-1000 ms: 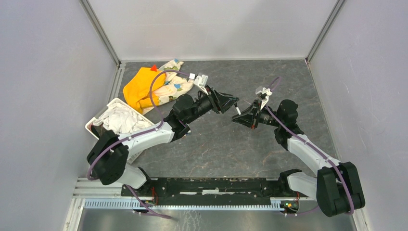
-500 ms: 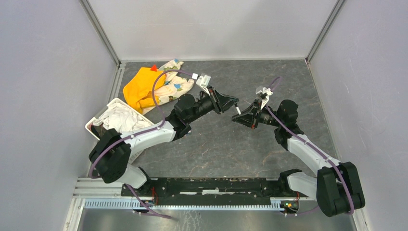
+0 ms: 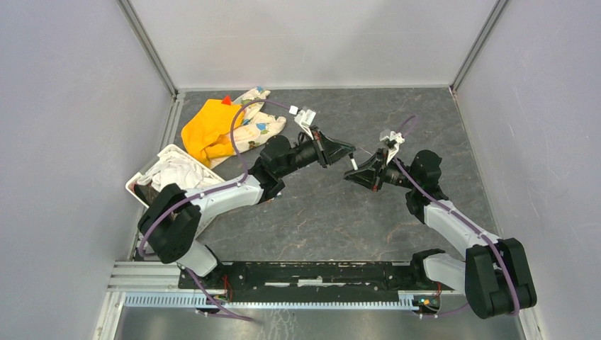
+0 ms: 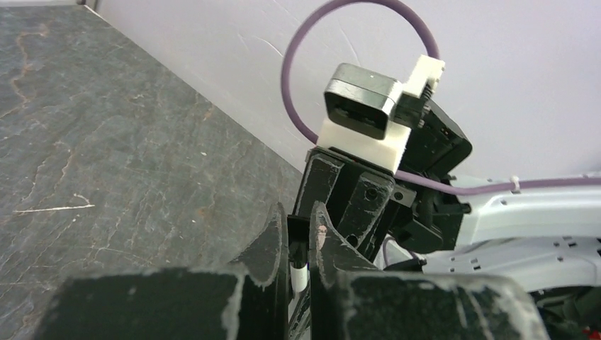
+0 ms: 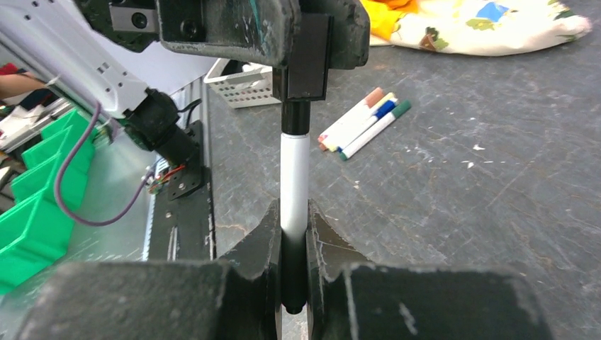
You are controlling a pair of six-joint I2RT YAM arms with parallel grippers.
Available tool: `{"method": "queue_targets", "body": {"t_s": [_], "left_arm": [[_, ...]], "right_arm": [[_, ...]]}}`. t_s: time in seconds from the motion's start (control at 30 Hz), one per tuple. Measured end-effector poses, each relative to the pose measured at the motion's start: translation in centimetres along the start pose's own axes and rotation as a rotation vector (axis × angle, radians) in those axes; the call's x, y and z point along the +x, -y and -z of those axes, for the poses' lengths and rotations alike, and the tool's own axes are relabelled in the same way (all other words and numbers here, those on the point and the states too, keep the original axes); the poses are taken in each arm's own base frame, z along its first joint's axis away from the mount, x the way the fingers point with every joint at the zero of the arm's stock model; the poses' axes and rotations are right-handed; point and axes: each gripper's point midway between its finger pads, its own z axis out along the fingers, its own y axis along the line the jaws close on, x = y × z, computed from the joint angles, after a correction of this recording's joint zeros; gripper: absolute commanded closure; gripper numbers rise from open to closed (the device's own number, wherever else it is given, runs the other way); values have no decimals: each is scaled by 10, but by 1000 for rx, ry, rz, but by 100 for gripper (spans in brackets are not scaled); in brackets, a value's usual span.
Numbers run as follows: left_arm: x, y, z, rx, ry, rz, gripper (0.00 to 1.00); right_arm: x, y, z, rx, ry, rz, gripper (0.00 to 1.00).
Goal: Insert the pens into the pen caps
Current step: Press the pen cap onto the pen, then place the pen at the center of the board.
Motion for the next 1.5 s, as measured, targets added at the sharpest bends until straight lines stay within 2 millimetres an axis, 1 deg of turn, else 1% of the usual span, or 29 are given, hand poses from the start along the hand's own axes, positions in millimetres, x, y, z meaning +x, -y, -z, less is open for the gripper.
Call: {"method": "queue_targets", "body": {"t_s": [0.13, 0.3, 0.37, 0.4, 0.43, 0.5, 0.57, 0.63, 0.73, 0.8, 0.87, 0.97, 1.07, 1.1, 1.17, 1.2, 1.23, 1.3, 1.4, 1.47, 1.5], "left_arm": [[5, 5, 3, 43, 2, -22, 98], [1, 9, 6, 52, 27, -30, 98], [-2, 8, 6, 31, 37, -17, 98], [-6, 5, 6, 1, 62, -1, 98], [-7, 4, 6, -2, 64, 1, 98], [-12, 0, 2, -61, 80, -2, 98], [-10, 1, 0, -72, 81, -11, 98], [-8, 3, 2, -50, 94, -14, 98], [-6, 6, 10, -11, 130, 2, 98], [-3, 3, 16, -10, 140, 17, 98], [0, -1, 21, -19, 138, 35, 92], [3, -9, 25, -36, 119, 58, 71], [4, -15, 29, -63, 100, 92, 43], [5, -17, 31, -77, 90, 103, 36], [6, -22, 40, -127, 71, 120, 26], [4, -24, 45, -155, 71, 119, 23], [-3, -26, 53, -195, 83, 108, 21], [-22, -23, 70, -257, 122, 63, 19], [-60, -12, 102, -348, 210, -45, 18], [-75, -4, 121, -390, 236, -112, 18], [-78, -3, 129, -414, 236, -139, 18]], "right_arm": [[1, -6, -1, -58, 3, -43, 100], [-5, -15, -3, -145, 16, -108, 100], [-8, -13, -4, -139, 8, -83, 100], [-10, -10, -6, -127, -1, -62, 100], [-13, -7, -7, -115, -6, -47, 100], [-16, 0, -10, -88, -12, -28, 100], [-16, 2, -10, -84, -14, -13, 100], [-15, 0, -10, -97, -21, -10, 100], [-9, -6, -10, -130, -42, 4, 100], [-3, -7, -11, -137, -60, 10, 100], [5, -5, -13, -132, -80, 12, 100], [14, -2, -16, -109, -97, 26, 100], [17, 2, -19, -89, -99, 61, 100], [16, 2, -21, -89, -96, 83, 100], [16, 1, -23, -96, -93, 113, 100], [16, 0, -24, -99, -95, 121, 100], [17, 0, -25, -101, -95, 130, 100], [18, 0, -27, -98, -97, 140, 100], [24, 4, -31, -84, -106, 134, 100], [30, 9, -35, -57, -120, 117, 99], [35, 12, -38, -40, -132, 104, 98]]}}
